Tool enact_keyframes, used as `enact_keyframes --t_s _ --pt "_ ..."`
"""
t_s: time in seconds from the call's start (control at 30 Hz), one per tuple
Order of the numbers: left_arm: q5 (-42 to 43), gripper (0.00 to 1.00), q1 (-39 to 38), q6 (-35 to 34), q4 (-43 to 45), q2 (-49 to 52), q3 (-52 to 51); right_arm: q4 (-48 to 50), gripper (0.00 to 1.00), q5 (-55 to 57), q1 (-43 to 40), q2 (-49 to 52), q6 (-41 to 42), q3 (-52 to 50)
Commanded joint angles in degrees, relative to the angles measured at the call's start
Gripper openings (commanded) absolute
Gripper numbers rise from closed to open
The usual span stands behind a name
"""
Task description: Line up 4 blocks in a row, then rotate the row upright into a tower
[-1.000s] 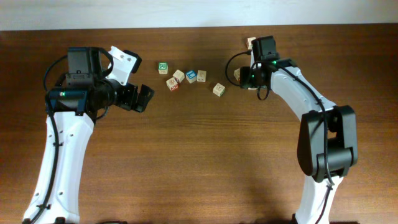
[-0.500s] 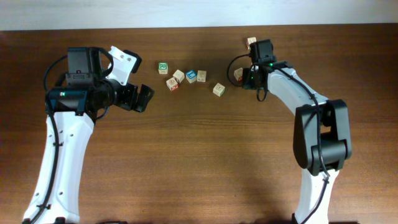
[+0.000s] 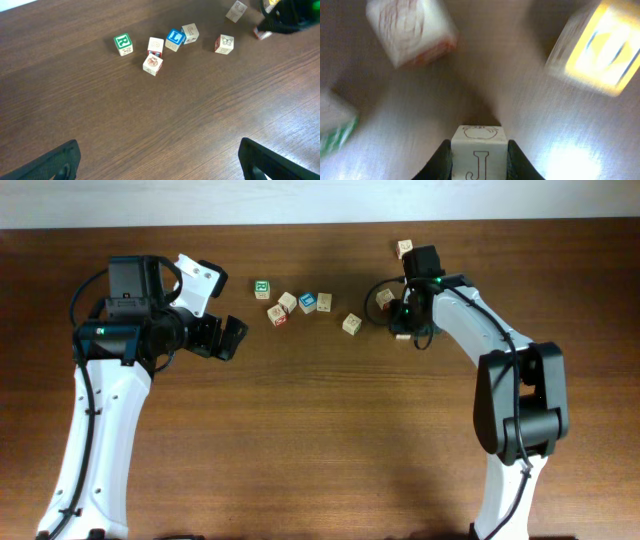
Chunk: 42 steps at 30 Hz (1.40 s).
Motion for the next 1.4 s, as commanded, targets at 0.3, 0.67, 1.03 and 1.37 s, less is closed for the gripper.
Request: enact_keyframes --t_s 0.3,0.67,1.03,1.37 --pt "1.0 0.99 0.3 -0.6 0.1 0.2 1.3 -24.5 0.18 -11.3 3.0 -1.9 -0.3 -0.4" --pt "1.0 0.99 0.3 -0.6 0.1 0.2 1.3 -17.0 0.18 -5.9 6.1 -1.9 2.1 -0.4" --pt "1.0 0.99 0.3 -0.6 0.1 0.2 1.3 -22.5 0.35 -5.5 8.4 -1.9 5.5 0.0" --pt "1.0 0.99 0.3 -0.6 0.1 0.2 1.3 -21.4 0.39 -5.3 8.4 -1.9 5.4 7.6"
